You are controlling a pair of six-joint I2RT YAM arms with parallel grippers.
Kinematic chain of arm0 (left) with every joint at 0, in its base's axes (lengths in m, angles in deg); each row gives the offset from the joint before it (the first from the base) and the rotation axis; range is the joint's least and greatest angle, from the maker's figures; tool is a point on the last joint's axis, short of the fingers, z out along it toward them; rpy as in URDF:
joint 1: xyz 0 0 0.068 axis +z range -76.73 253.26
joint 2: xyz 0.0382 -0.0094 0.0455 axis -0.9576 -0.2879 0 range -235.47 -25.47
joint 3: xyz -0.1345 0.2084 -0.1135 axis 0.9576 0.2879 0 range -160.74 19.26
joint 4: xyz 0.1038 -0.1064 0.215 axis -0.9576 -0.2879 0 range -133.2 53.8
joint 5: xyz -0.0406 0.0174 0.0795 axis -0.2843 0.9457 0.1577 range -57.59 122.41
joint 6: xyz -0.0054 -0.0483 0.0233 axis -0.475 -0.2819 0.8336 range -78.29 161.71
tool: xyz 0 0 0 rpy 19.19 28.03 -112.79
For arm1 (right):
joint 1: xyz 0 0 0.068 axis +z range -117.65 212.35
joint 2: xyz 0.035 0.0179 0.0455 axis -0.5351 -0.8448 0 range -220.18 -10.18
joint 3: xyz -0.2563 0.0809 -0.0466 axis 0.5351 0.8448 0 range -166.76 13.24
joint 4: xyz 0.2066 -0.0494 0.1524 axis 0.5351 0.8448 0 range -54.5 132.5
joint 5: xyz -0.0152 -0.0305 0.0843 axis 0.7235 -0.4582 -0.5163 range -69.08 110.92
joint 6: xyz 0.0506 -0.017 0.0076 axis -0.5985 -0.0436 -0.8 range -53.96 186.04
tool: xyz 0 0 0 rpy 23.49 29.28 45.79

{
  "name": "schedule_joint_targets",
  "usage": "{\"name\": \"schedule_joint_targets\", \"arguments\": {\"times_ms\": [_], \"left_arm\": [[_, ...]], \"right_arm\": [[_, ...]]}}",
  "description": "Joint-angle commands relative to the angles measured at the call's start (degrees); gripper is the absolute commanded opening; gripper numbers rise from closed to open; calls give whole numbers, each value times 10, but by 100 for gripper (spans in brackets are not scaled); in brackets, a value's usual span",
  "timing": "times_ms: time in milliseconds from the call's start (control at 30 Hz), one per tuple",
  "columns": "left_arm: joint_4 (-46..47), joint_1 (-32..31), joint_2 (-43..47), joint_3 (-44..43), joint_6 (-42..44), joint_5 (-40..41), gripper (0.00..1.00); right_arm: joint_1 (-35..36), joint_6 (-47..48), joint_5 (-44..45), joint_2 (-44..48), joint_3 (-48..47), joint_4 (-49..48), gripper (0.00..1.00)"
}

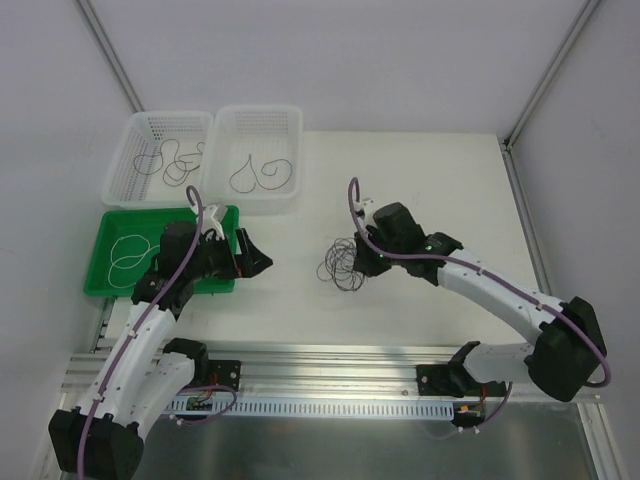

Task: Untangle the cables

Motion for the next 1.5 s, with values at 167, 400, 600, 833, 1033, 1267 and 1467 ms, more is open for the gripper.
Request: {"name": "schedule_joint_targets", "arguments": {"times_ms": [167,400,600,833,1033,1267,1467], "left_arm": [[3,-5,-4,-11,-5,-31,99],[9,-56,-8,4,-49,20,99],[18,-110,-3,39,-102,83,97],[23,-139,11,74,-133,128,96],[24,-151,27,95,-150,143,96],[24,-179,25,104,-167,156,96],[34,-232,-6,92,-174,186,96]], "right_arm": [[38,-27,54,-44,69,-47,26],[146,-37,220,-12,10,74,56],[210,-83,267,-42,-13,67,54],[238,-146,290,-137,-11,21,48],[244,-177,316,-199,-20,14,46],[245,-192,324,-239,-16,1,24],[245,-187,330,-183,-5,17,1]]}}
